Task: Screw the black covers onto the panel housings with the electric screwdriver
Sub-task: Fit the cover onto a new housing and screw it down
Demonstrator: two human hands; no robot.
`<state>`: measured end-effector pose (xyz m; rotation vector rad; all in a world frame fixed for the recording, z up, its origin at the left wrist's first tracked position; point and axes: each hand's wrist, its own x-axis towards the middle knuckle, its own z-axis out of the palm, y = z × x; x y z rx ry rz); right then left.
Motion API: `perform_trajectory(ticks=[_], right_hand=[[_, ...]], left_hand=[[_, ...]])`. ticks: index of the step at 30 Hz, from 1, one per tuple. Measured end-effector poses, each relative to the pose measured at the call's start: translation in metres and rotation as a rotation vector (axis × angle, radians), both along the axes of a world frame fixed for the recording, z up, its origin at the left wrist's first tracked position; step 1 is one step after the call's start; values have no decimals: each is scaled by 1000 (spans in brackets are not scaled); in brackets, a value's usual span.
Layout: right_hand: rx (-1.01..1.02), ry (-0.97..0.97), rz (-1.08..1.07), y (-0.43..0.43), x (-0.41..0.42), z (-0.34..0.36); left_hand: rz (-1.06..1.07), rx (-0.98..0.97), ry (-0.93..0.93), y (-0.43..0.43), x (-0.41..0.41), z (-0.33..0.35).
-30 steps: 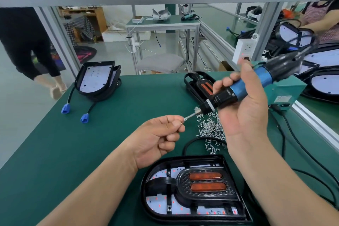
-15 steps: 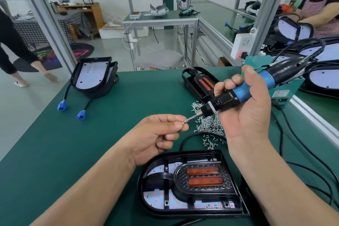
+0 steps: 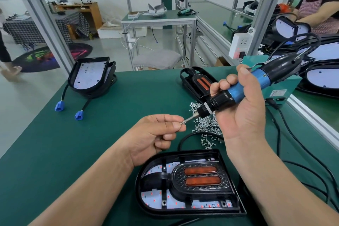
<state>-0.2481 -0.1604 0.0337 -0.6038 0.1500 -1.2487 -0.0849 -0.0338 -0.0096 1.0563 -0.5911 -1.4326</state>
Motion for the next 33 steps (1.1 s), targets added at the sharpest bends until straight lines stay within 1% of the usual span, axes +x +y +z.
perform_trajectory(ticks=[13,24,33], right_hand=[[-31,12,8,0,0,-2],[-7,84,-62,4,5,-1],[139,163,-106,4,8,-8]], left_hand=[[9,3,2,0,-1,-1],[81,-29,-119,0,1,-4],[69,-25,-206,0,4,-7]])
